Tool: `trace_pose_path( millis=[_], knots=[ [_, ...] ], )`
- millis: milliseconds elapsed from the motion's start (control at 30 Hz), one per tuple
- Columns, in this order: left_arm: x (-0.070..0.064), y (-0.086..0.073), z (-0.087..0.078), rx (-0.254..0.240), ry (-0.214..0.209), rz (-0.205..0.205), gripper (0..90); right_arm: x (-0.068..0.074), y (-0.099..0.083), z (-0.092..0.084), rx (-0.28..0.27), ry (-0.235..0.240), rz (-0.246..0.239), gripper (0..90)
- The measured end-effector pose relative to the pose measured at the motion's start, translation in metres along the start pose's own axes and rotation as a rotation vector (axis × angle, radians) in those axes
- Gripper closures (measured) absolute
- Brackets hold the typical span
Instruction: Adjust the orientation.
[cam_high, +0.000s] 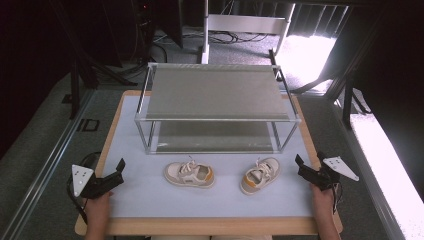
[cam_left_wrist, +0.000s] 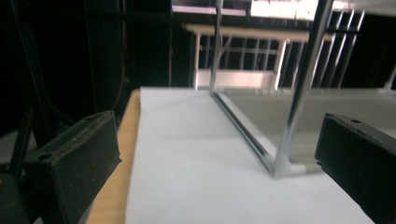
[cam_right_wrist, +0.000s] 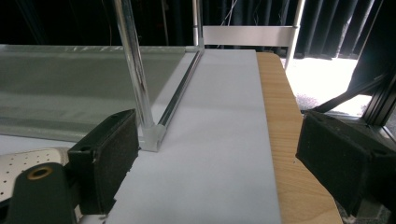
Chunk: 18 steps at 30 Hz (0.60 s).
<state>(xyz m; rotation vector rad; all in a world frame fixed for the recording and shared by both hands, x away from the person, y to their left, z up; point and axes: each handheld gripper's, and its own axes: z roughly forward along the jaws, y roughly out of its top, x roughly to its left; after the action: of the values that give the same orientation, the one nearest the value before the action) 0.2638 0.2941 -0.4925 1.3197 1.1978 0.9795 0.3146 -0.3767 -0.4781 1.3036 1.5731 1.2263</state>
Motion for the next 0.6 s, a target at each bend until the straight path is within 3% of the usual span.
trace_pose_path(
  millis=[167,200,267,300,333,433,467,500,533,600],
  knots=[
    [0.006,0.001,-0.002,0.035,-0.034,-0.075,0.0,-0.002,0.000,0.001,0.010,0.001,0.022,13.2],
    [0.010,0.001,-0.003,0.038,-0.067,-0.107,0.0,-0.002,0.000,0.001,0.009,0.002,0.025,13.2],
    [0.012,0.002,-0.004,0.038,-0.066,-0.124,0.0,-0.002,0.000,0.001,0.009,0.000,0.021,13.2],
    [0.014,0.002,-0.005,0.036,-0.097,-0.136,0.0,-0.002,0.000,0.001,0.009,0.000,0.021,13.2],
    [0.015,0.002,-0.005,0.037,-0.093,-0.133,0.0,-0.002,0.000,0.001,0.010,0.001,0.020,13.2],
    [0.016,0.004,-0.005,0.051,-0.188,-0.109,0.0,-0.002,0.000,0.001,0.008,0.003,0.016,13.3],
    [0.017,0.005,-0.004,0.067,-0.237,-0.108,0.0,-0.002,0.000,0.001,0.008,0.006,0.014,13.3],
    [0.017,0.005,-0.003,0.082,-0.249,-0.098,0.0,-0.002,0.000,0.001,0.008,0.005,0.015,13.3],
    [0.017,0.006,-0.002,0.094,-0.296,-0.096,0.0,-0.002,0.000,0.001,0.006,0.006,0.017,13.3],
    [0.017,0.008,-0.002,0.127,-0.326,-0.071,0.0,-0.002,0.000,0.000,0.004,0.008,0.020,13.3]
  ],
)
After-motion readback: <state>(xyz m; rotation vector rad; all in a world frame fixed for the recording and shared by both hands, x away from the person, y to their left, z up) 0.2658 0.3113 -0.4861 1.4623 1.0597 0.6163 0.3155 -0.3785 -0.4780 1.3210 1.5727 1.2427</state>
